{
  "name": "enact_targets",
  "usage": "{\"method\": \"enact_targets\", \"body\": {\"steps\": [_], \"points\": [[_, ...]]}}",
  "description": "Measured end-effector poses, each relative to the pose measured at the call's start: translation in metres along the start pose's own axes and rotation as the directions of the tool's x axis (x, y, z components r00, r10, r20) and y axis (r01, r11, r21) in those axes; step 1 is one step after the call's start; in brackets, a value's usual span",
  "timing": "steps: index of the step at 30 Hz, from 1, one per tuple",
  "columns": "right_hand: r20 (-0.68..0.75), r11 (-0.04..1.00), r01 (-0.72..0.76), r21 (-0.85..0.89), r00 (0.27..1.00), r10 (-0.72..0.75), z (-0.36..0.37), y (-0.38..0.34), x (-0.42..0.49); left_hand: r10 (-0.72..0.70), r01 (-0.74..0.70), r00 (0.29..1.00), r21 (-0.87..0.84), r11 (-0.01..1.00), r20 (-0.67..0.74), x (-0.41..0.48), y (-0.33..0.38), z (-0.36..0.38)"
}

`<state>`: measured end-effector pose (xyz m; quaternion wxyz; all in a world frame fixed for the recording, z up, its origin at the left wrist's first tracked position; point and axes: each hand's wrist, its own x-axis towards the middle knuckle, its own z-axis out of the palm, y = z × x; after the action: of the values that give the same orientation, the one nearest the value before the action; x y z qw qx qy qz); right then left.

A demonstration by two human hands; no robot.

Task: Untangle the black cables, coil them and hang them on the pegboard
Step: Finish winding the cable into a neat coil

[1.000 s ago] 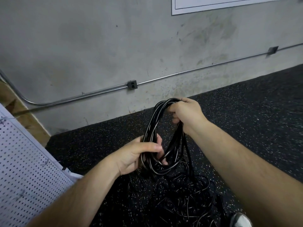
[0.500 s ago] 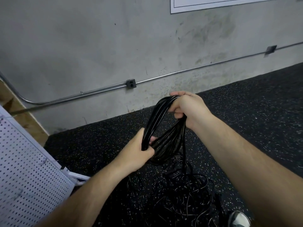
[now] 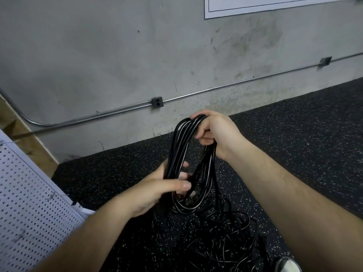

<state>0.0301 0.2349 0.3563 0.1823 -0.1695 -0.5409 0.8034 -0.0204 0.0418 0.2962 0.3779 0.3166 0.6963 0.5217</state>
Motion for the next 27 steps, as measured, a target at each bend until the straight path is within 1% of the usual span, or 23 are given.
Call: {"method": "enact_targets", "body": {"steps": [1, 3, 4, 5, 6, 7, 9, 11, 12, 14, 16, 17, 18, 20, 21, 22, 23, 24, 26, 27], "points": [[0.023, 0.999, -0.002, -0.037, 1.0, 0.002, 0.004, 0.002, -0.002, -0.035, 0.035, 0.999, -0.009, 0.999, 0.018, 0.003, 0.003, -0.005], [0.052, 0.994, 0.009, -0.112, 0.999, -0.004, 0.012, 0.006, -0.004, -0.051, 0.053, 0.999, 0.124, 0.991, -0.013, 0.009, 0.012, -0.009], [0.053, 0.992, 0.011, -0.129, 0.999, -0.004, 0.015, 0.008, -0.005, -0.046, 0.048, 0.999, 0.151, 0.987, -0.017, 0.011, 0.014, -0.008], [0.048, 0.992, 0.005, -0.124, 0.999, 0.001, 0.017, 0.01, -0.006, -0.036, 0.036, 0.999, 0.115, 0.993, -0.002, 0.013, 0.014, -0.006], [0.04, 0.995, -0.007, -0.096, 0.999, 0.01, 0.02, 0.011, -0.005, -0.028, 0.027, 0.999, 0.037, 0.999, 0.018, 0.014, 0.014, -0.003], [0.027, 0.999, -0.021, -0.046, 0.999, 0.022, 0.021, 0.013, -0.004, -0.02, 0.021, 0.998, -0.032, 0.999, 0.052, 0.015, 0.013, 0.0], [-0.004, 0.997, -0.039, 0.06, 0.999, 0.039, 0.024, 0.015, -0.002, -0.008, 0.02, 0.993, -0.104, 0.994, 0.119, 0.017, 0.01, 0.006], [-0.02, 0.992, -0.044, 0.116, 0.999, 0.046, 0.026, 0.018, 0.0, -0.022, 0.049, 0.99, -0.191, 0.98, 0.141, 0.021, 0.007, 0.016], [-0.021, 0.991, -0.044, 0.13, 0.999, 0.047, 0.026, 0.019, 0.0, -0.043, 0.072, 0.991, -0.231, 0.97, 0.127, 0.022, 0.005, 0.02], [-0.036, 0.991, -0.037, 0.125, 0.998, 0.042, 0.024, 0.021, 0.0, -0.08, 0.097, 0.994, -0.245, 0.965, 0.076, 0.024, 0.002, 0.031], [-0.032, 0.996, -0.02, 0.087, 0.999, 0.023, 0.023, 0.023, 0.001, -0.075, 0.085, 0.996, -0.263, 0.961, 0.049, 0.024, -0.001, 0.038], [-0.007, 0.998, -0.016, 0.063, 1.0, 0.017, 0.021, 0.024, 0.001, -0.071, 0.077, 0.997, -0.274, 0.959, 0.03, 0.025, -0.001, 0.04], [0.051, 0.998, -0.025, 0.056, 0.998, 0.022, 0.019, 0.024, 0.0, -0.069, 0.066, 0.998, -0.284, 0.957, -0.003, 0.025, 0.001, 0.04], [0.251, 0.994, -0.095, 0.054, 0.965, 0.079, 0.013, 0.025, -0.003, -0.054, 0.032, 0.996, -0.3, 0.953, -0.066, 0.026, 0.004, 0.037], [0.333, 0.992, -0.126, 0.015, 0.936, 0.114, 0.011, 0.026, -0.006, -0.039, 0.012, 0.996, -0.303, 0.953, -0.083, 0.027, 0.005, 0.035], [0.379, 0.99, -0.133, -0.047, 0.914, 0.141, 0.011, 0.028, -0.009, -0.025, -0.006, 0.995, -0.302, 0.953, -0.099, 0.027, 0.005, 0.034], [0.392, 0.987, -0.119, -0.108, 0.907, 0.153, 0.012, 0.029, -0.01, -0.013, -0.021, 0.993, -0.3, 0.954, -0.113, 0.028, 0.003, 0.034], [0.374, 0.983, -0.105, -0.148, 0.914, 0.155, 0.015, 0.031, -0.012, -0.01, -0.029, 0.992, -0.298, 0.954, -0.128, 0.029, 0.002, 0.035], [0.301, 0.98, -0.098, -0.173, 0.942, 0.148, 0.021, 0.031, -0.013, 0.002, -0.045, 0.986, -0.25, 0.967, -0.17, 0.03, 0.0, 0.037], [0.271, 0.981, -0.102, -0.162, 0.952, 0.143, 0.024, 0.03, -0.014, 0.011, -0.047, 0.982, -0.189, 0.981, -0.188, 0.03, 0.0, 0.036]]}}
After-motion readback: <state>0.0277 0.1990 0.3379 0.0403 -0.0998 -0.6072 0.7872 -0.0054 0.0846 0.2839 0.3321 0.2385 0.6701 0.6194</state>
